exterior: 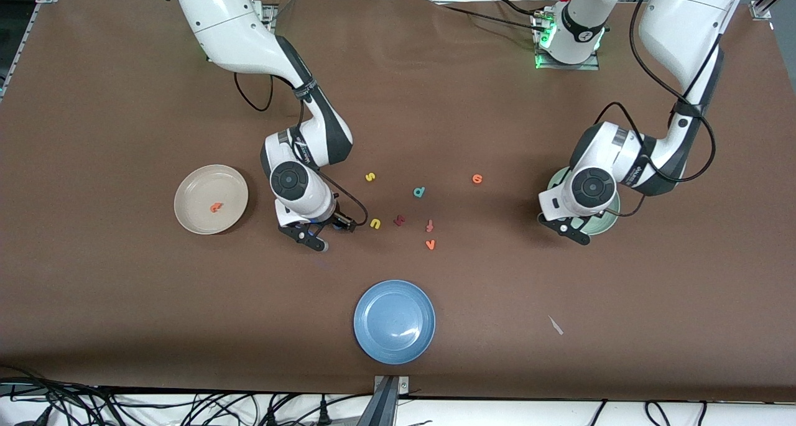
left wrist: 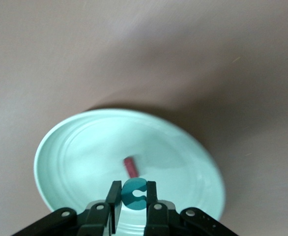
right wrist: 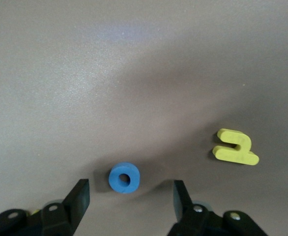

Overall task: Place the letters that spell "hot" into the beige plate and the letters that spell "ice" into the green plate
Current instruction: 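Place the teal c on the green plate while the right gripper grasps o, then carry the blue o to the beige plate while the left gripper grasps e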

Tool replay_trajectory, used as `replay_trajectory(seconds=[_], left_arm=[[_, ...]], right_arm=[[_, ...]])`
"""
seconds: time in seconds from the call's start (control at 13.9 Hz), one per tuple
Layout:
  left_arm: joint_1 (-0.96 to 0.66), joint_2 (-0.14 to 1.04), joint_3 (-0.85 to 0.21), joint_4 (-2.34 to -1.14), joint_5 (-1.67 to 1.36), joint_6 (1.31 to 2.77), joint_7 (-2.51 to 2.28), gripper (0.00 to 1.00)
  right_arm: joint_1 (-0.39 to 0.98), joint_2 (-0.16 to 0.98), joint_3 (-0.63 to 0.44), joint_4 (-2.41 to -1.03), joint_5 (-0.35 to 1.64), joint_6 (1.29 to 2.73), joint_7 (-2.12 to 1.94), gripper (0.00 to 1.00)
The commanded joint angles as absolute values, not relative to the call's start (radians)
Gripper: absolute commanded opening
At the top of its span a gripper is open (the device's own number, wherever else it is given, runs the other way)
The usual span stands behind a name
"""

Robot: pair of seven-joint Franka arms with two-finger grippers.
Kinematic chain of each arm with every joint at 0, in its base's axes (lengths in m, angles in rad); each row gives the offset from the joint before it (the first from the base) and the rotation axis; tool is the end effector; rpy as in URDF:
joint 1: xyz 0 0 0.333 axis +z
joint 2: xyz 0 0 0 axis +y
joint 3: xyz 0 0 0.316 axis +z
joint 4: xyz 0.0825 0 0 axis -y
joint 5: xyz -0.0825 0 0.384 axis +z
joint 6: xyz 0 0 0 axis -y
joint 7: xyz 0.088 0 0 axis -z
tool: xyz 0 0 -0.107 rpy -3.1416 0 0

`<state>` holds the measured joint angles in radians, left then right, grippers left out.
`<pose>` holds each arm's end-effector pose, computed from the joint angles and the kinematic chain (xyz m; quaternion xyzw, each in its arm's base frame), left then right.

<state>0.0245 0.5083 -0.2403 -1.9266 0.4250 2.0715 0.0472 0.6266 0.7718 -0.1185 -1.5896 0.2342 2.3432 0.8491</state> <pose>0.5783 -0.1021 0.2077 -0.9473 0.2538 0.1548 0.1194 0.6003 0.3506 0.1814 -0.9713 0.2339 0.0299 0.0298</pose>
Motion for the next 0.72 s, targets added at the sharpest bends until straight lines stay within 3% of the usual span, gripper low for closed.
replay_trajectory(seconds=[0.0,0.07,0.29,0.5,0.65], left_arm=[[0.061,0.48,-0.252,-1.982,0.457,2.109,0.066,0.61],[0.064,0.479,-0.253,-1.982,0.457,2.108,0.067,0.99],[0.063,0.45,-0.274,-1.961,0.44,2.063,0.066,1.0],[0.058,0.436,-0.389,-1.875,0.356,1.95,0.013,1.0],[0.01,0.443,-0.411,-1.844,0.249,1.942,-0.12,1.0]], right_arm=[[0.632,0.798,-0.121,-1.557,0.253,2.342,0.847,0.64],[0.63,0.799,-0.121,-1.557,0.252,2.342,0.844,0.61],[0.63,0.802,-0.121,-1.555,0.253,2.348,0.842,0.54],[0.63,0.802,-0.121,-1.555,0.253,2.349,0.842,0.41],[0.63,0.804,-0.121,-1.554,0.253,2.35,0.844,0.31]])
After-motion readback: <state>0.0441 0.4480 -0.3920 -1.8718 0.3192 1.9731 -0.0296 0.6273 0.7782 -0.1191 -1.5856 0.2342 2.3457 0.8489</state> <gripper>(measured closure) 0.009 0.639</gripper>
